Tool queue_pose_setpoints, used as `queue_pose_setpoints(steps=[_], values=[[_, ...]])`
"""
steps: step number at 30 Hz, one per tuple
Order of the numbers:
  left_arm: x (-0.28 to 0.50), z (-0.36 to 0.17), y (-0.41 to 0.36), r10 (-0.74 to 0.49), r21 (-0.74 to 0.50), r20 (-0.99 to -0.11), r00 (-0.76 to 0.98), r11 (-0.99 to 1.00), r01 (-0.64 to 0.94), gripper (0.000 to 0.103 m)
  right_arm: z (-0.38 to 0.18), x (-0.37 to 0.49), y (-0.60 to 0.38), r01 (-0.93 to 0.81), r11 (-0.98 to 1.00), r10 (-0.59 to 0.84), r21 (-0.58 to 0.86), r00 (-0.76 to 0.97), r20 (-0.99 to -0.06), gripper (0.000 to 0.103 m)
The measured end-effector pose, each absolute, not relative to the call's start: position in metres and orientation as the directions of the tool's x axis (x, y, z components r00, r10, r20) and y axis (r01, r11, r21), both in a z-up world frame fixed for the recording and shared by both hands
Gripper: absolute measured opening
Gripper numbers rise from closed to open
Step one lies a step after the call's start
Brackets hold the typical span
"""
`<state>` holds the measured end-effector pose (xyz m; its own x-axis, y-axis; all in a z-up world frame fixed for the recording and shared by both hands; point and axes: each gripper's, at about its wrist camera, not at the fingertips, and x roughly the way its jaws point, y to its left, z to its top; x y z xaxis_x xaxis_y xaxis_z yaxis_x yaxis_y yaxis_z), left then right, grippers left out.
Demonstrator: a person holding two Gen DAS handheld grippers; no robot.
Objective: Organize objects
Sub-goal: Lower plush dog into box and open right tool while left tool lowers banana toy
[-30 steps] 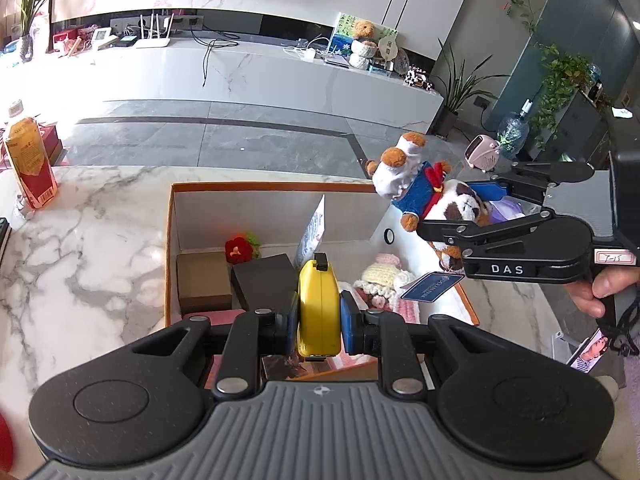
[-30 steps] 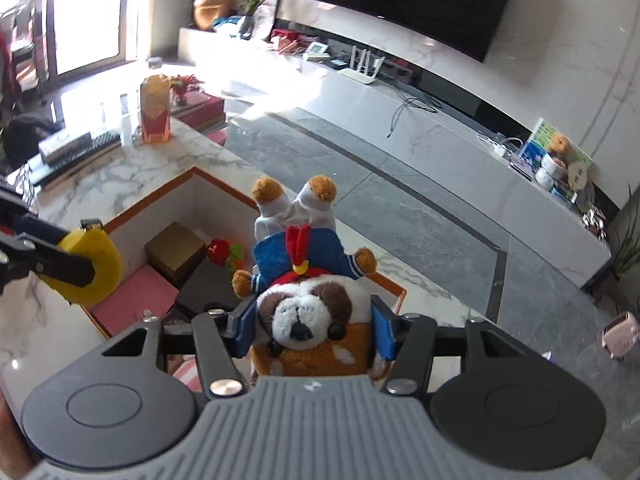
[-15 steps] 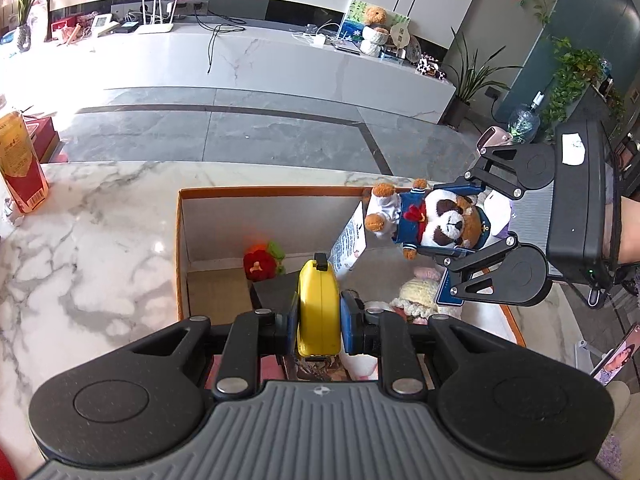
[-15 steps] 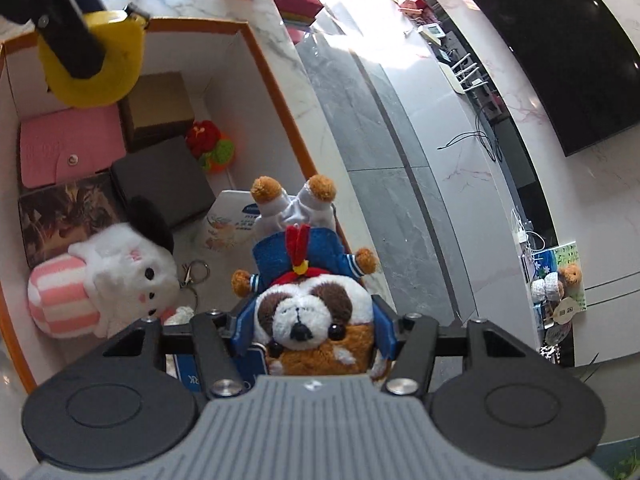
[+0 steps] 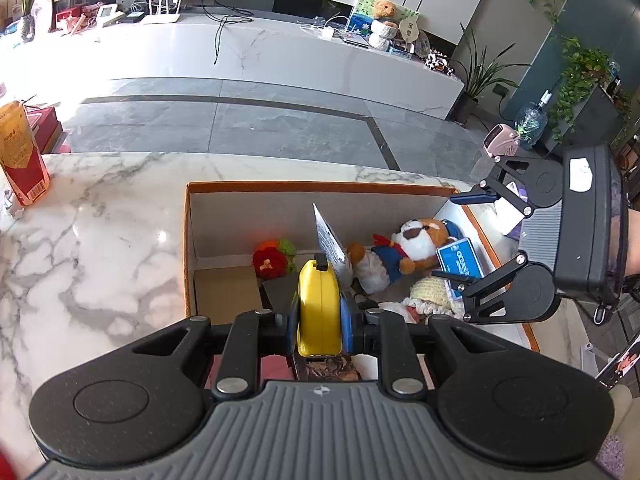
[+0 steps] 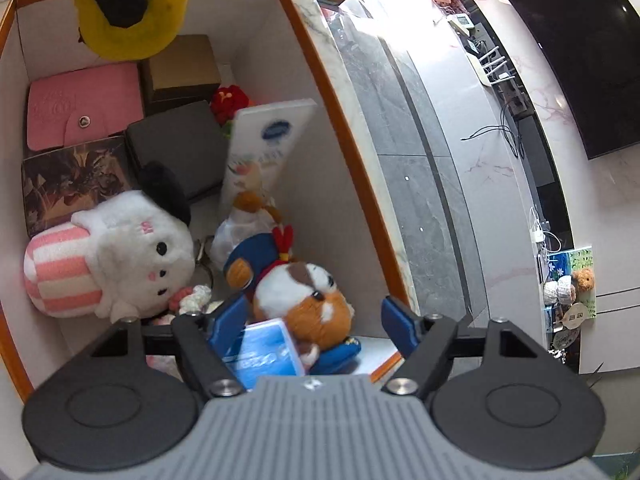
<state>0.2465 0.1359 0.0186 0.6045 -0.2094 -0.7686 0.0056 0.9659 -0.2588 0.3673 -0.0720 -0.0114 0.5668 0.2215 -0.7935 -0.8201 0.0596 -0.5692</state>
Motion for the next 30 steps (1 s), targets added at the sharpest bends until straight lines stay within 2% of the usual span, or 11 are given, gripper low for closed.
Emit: queue_pose_setpoints(steps=[2, 5, 6, 9, 14, 18, 21, 25, 30], values=[[0.248, 0.017, 0.138, -0.208, -0.261, -0.77, 0.603, 0.965, 0.0, 0.024, -0.004, 0.371, -0.077, -0.832, 0.103, 0.222, -0.546, 0.554, -0.802, 0.073], [0.25, 0.016, 0.139, -0.206, -0.263, -0.773, 0.601, 0.965, -0.009, 0.024, 0.002, 0.375, -0.083, -0.855, 0.152, 0.227, -0.496, 0.518, -0.824, 0.047], [0.251, 0.015, 0.14, -0.206, -0.265, -0.774, 0.599, 0.964, -0.011, 0.024, 0.001, 0.376, -0.084, -0.854, 0.167, 0.227, -0.493, 0.52, -0.823, 0.044], [0.253, 0.014, 0.139, -0.2, -0.261, -0.777, 0.597, 0.965, -0.016, 0.024, -0.007, 0.384, -0.082, -0.846, 0.219, 0.212, -0.485, 0.527, -0.823, 0.023], [0.266, 0.012, 0.141, -0.174, -0.236, -0.785, 0.594, 0.971, -0.027, 0.024, -0.032, 0.394, -0.076, -0.847, 0.291, 0.195, -0.445, 0.508, -0.839, 0.014], [0.287, 0.008, 0.141, -0.194, -0.256, -0.788, 0.584, 0.966, -0.024, 0.024, -0.045, 0.388, -0.073, -0.836, 0.291, 0.186, -0.466, 0.527, -0.83, 0.014], [0.302, 0.002, 0.135, -0.175, -0.228, -0.795, 0.582, 0.974, -0.019, 0.024, -0.036, 0.383, -0.076, -0.824, 0.326, 0.205, -0.464, 0.54, -0.816, 0.015], [0.315, -0.004, 0.127, -0.099, -0.114, -0.812, 0.576, 0.993, 0.01, 0.024, -0.021, 0.374, -0.087, -0.797, 0.379, 0.229, -0.47, 0.573, -0.787, 0.015], [0.329, -0.017, 0.121, -0.005, 0.074, -0.85, 0.527, 0.989, 0.129, 0.024, -0.015, 0.365, -0.097, -0.792, 0.403, 0.263, -0.458, 0.58, -0.771, 0.015]])
